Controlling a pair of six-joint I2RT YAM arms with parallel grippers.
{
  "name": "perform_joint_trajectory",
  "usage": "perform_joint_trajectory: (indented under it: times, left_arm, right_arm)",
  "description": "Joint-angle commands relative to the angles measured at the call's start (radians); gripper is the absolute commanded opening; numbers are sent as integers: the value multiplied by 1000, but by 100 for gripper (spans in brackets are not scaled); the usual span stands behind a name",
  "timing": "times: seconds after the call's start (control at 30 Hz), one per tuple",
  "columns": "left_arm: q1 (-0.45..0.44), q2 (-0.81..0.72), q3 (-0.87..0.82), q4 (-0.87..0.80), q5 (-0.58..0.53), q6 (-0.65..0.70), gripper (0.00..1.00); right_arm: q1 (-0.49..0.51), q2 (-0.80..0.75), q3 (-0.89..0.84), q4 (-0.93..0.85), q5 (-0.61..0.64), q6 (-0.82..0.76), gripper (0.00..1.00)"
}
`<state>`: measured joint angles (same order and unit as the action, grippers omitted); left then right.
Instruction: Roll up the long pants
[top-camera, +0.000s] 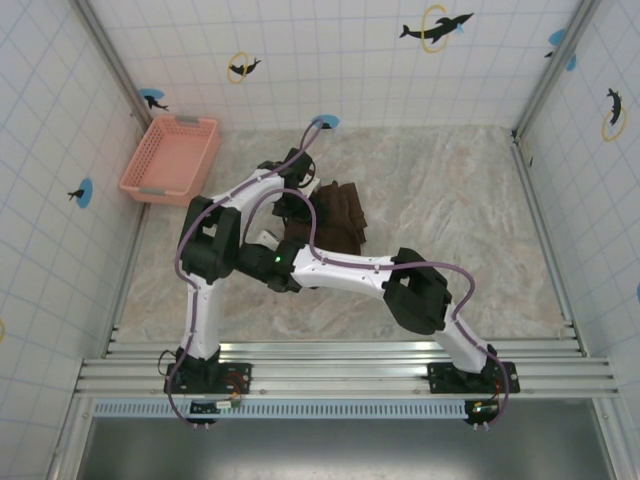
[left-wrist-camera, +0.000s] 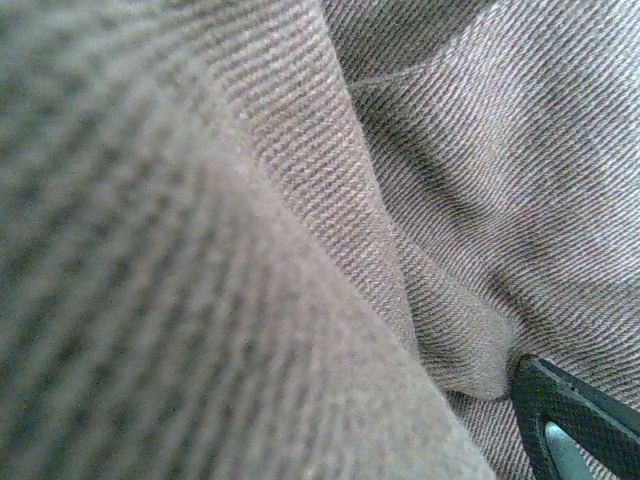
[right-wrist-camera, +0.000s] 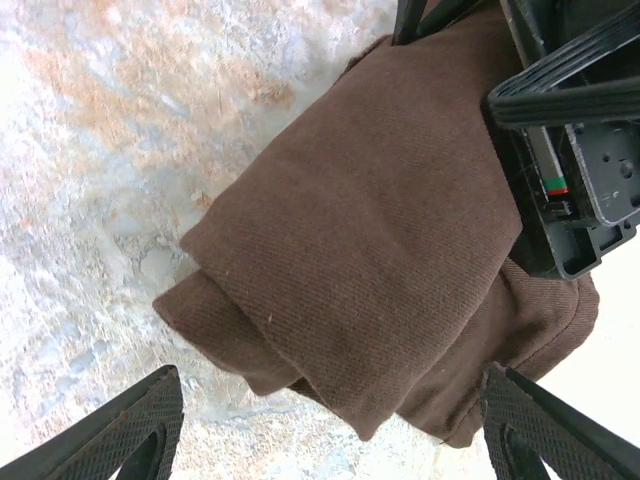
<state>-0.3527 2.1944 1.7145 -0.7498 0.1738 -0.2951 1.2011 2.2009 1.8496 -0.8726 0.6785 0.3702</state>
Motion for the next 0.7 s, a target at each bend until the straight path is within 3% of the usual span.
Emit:
perform_joint_trajectory:
  times: [0.0,0.27,0.67]
  left_arm:
    - [-16,39,-33,-39,37,9,97]
    - [-16,41,-52,-17,58,-6,97]
    - [-15,37,-59,-19,72,-3,98]
  right_arm:
    - [8,44,56,1,35,69,80]
    - [-2,204,172,-39,33,194,81]
    - [-34,298,150,-137,340,256,82]
